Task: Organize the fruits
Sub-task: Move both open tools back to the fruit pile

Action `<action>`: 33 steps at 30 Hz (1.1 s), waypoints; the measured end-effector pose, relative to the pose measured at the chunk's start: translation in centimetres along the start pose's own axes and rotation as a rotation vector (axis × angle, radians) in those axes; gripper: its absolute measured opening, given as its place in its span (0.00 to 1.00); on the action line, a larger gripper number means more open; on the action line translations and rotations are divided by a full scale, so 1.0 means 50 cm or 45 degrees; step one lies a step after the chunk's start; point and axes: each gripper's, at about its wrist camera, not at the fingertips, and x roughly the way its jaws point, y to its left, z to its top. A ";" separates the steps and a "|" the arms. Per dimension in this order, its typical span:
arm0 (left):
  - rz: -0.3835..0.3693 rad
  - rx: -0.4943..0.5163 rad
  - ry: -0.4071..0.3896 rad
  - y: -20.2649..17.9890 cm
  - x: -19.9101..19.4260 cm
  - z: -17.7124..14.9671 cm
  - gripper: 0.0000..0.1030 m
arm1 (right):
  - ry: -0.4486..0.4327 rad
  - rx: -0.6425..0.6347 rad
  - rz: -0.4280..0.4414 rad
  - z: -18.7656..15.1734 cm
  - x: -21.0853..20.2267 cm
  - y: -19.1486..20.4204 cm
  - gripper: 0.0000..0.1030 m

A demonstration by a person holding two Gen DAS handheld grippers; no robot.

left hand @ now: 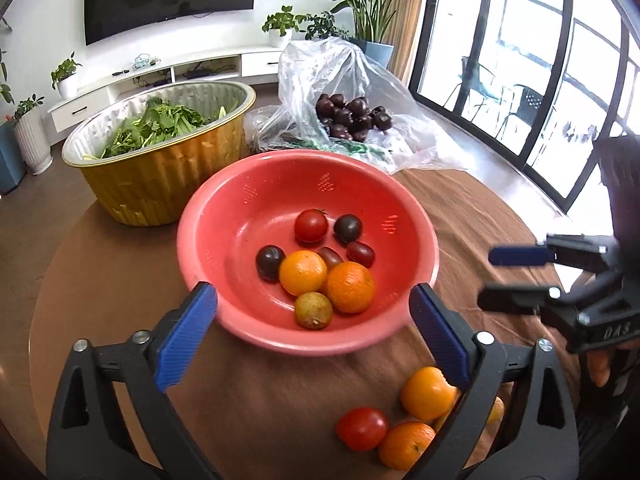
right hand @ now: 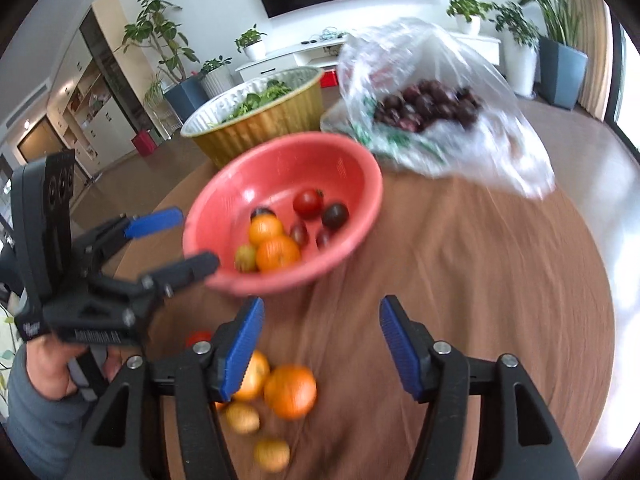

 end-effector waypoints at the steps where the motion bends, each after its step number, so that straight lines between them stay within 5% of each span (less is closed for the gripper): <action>1: -0.002 0.000 -0.005 -0.007 -0.006 -0.006 0.99 | 0.006 0.017 0.004 -0.018 -0.006 -0.006 0.63; 17: 0.016 -0.182 -0.006 -0.053 -0.112 -0.190 0.99 | 0.057 -0.106 -0.005 -0.169 -0.038 0.040 0.62; 33: 0.031 -0.147 0.070 -0.057 -0.082 -0.204 0.99 | 0.105 -0.233 -0.039 -0.190 -0.009 0.081 0.45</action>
